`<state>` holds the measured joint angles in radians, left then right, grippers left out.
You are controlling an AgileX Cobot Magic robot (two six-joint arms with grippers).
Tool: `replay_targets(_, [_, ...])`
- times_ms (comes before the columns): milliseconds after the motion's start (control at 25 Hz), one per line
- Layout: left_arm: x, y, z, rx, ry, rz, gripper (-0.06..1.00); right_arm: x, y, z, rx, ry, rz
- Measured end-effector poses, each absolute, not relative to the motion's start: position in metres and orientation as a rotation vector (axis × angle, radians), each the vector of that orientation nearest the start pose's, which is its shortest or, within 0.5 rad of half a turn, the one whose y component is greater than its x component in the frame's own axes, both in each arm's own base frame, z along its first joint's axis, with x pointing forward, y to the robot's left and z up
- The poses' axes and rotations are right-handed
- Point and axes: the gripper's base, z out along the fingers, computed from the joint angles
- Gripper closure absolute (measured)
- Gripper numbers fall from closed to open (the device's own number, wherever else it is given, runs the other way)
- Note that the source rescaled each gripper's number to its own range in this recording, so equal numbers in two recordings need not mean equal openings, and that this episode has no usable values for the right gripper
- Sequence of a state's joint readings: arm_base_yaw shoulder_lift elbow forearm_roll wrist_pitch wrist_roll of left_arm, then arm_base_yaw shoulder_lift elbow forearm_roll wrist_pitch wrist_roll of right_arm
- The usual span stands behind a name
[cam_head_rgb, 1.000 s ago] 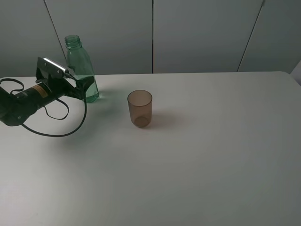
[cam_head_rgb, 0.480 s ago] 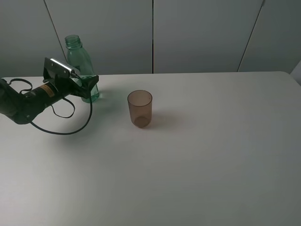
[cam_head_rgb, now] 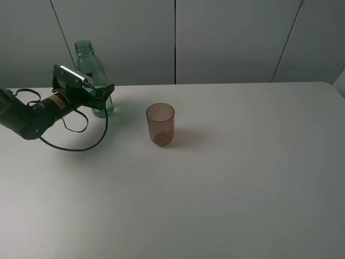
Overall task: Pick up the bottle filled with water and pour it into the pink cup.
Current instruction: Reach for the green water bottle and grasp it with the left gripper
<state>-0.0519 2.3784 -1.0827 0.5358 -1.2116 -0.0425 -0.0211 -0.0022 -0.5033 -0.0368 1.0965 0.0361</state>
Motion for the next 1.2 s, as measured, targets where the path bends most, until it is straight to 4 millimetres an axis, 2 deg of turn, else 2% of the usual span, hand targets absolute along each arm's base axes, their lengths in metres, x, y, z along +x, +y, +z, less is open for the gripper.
replay_targets(840, [0.4168, -0.0668, 0.0597, 0.553, 1.526, -0.324, -0.03, -0.0072, -0.0028, 0.2753, 0.062, 2.073, -0.035])
replay_targets(880, [0.4168, -0.0668, 0.0597, 0.553, 1.526, -0.324, 0.03, -0.0072, -0.0028, 0.2753, 0.062, 2.073, -0.035])
replay_targets(920, [0.4168, -0.0668, 0.0597, 0.553, 1.526, -0.324, 0.17, -0.0072, -0.0028, 0.2753, 0.062, 2.073, -0.035])
replay_targets(1000, [0.417, -0.0665, 0.0597, 0.547, 1.527, -0.325, 0.82, -0.0072, -0.0028, 0.2753, 0.062, 2.073, -0.035])
replay_targets(1200, [0.4165, -0.0685, 0.0596, 0.555, 1.526, -0.33, 0.87, -0.0072, -0.0028, 0.2753, 0.062, 2.073, -0.035])
